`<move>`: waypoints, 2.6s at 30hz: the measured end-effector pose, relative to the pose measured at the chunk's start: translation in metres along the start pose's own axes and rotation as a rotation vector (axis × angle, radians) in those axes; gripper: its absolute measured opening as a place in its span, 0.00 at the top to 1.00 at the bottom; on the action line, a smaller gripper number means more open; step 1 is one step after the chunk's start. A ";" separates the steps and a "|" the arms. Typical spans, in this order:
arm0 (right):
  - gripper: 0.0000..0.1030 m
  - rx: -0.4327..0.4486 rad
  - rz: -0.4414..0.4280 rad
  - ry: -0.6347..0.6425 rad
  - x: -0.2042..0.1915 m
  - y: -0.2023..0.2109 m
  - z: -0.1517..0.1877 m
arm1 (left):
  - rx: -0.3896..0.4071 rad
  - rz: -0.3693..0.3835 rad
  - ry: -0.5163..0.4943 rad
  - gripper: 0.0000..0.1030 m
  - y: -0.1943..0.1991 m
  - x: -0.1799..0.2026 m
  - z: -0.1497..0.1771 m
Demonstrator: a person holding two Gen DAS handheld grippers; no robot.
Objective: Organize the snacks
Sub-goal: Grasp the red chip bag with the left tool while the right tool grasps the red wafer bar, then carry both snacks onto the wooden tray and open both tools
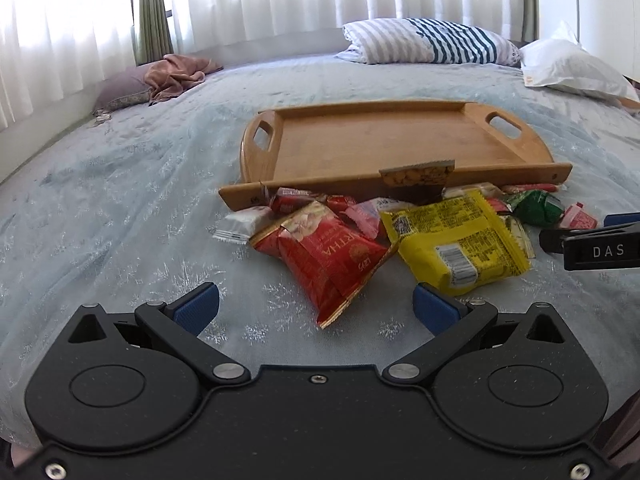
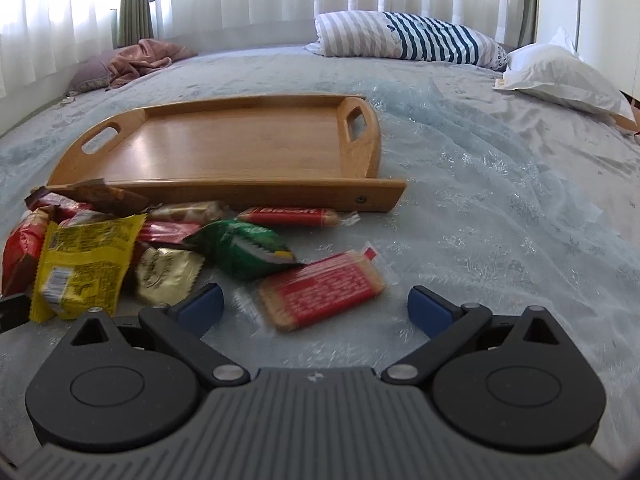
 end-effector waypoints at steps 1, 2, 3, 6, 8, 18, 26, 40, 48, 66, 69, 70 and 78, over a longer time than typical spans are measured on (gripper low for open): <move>0.00 0.000 -0.007 0.007 0.001 -0.001 -0.002 | -0.004 0.005 0.012 0.00 0.000 -0.001 -0.001; 0.01 0.000 -0.011 0.014 0.003 -0.002 -0.004 | -0.009 0.012 0.026 0.00 0.000 -0.003 -0.002; 0.02 0.001 -0.013 0.021 0.004 -0.004 -0.005 | -0.014 0.019 0.040 0.00 -0.001 -0.005 -0.003; 0.04 -0.002 -0.024 0.026 0.010 -0.008 -0.009 | -0.020 0.034 0.073 0.00 -0.005 -0.011 -0.007; 0.10 0.000 -0.034 0.009 0.013 -0.010 -0.010 | -0.016 0.038 0.093 0.00 -0.007 -0.014 -0.011; 0.30 0.062 -0.004 0.011 0.012 -0.007 -0.002 | 0.005 0.032 0.116 0.05 -0.019 -0.008 -0.033; 0.30 0.083 0.007 0.001 0.012 -0.006 0.001 | -0.006 0.043 0.106 0.26 -0.030 -0.004 -0.036; 0.33 0.078 0.001 -0.024 0.015 -0.004 0.000 | -0.011 0.163 0.280 0.62 -0.018 -0.034 -0.026; 0.35 0.052 -0.002 -0.047 0.016 -0.003 -0.005 | 0.015 0.167 0.288 0.62 -0.003 -0.040 -0.025; 0.35 0.072 0.027 -0.077 0.024 0.033 -0.006 | 0.061 0.218 0.293 0.61 0.011 -0.042 -0.035; 0.35 0.093 0.031 -0.073 0.025 0.042 -0.010 | 0.076 0.226 0.290 0.61 0.013 -0.042 -0.038; 0.35 0.101 0.030 -0.074 0.025 0.044 -0.012 | 0.084 0.224 0.287 0.61 0.014 -0.042 -0.040; 0.35 0.165 0.006 -0.064 0.016 0.049 -0.034 | 0.151 0.204 0.262 0.61 0.019 -0.037 -0.057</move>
Point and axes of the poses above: each gripper's, at about its wrist camera, not at the fingertips, and y roughly against the way its jaws point, x to its right, z to its underside, the point moved 2 cm from there along -y, roughly the way its jaws point, and after that the axes turned 9 degrees about -x, right-handed, at the moved point
